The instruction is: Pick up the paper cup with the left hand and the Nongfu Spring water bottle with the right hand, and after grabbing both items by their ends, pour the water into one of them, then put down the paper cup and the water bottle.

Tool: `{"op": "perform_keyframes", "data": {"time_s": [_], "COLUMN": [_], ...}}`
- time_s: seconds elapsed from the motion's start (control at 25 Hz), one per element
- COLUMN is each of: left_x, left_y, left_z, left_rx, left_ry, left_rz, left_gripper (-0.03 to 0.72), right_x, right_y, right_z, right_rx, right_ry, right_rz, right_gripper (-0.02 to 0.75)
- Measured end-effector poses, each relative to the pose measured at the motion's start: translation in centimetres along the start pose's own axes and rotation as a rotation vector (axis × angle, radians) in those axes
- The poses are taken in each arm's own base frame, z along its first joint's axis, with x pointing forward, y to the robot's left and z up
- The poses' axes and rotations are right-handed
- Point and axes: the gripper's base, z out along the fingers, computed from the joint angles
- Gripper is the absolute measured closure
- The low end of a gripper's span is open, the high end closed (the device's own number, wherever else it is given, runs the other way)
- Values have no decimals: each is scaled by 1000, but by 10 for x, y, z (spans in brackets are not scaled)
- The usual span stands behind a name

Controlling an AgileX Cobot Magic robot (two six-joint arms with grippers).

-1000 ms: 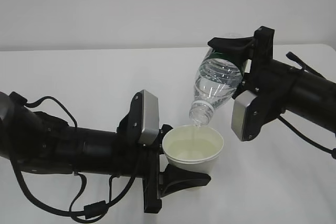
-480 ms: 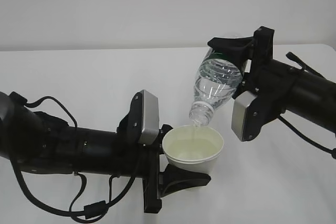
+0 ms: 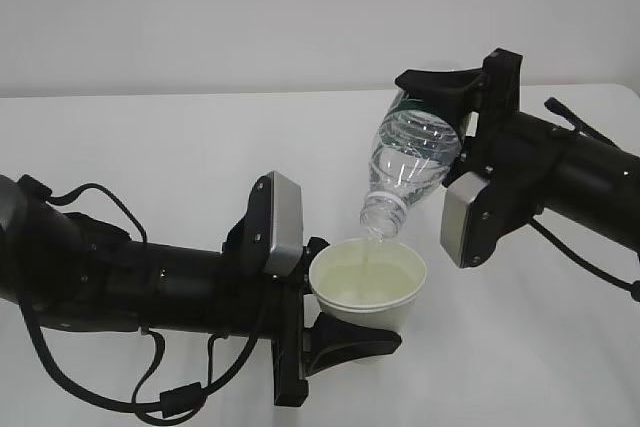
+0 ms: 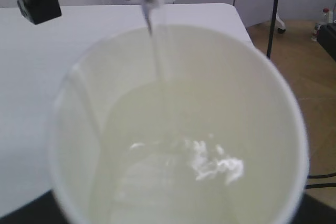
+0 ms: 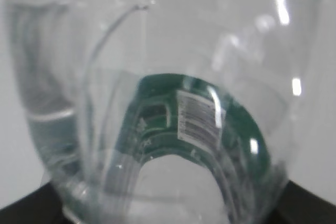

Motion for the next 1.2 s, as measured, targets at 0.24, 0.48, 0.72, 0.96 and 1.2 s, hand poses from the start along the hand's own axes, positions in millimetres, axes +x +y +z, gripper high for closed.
{"op": "perform_keyframes", "data": {"time_s": [0.24,0.48,0.72,0.96,1.2], "left_x": [0,0,0,0,-1], "left_y": [0,0,0,0,0], "left_z": [0,0,0,0,0], "left_rx": [0,0,0,1,2], "left_ry": [0,0,0,-4,-6], "left_rz": [0,0,0,0,0], "left_gripper": [279,279,279,279,279], "right_x": [1,1,1,1,1], "right_y": [-1,-1,-1,-1,-1], "right_z": [1,1,1,1,1], "right_rx": [3,3,3,3,3], "right_ry": [1,1,1,1,1], "right_rz": [-2,-2,-2,-2,-2], "right_gripper": [292,292,292,292,292]}}
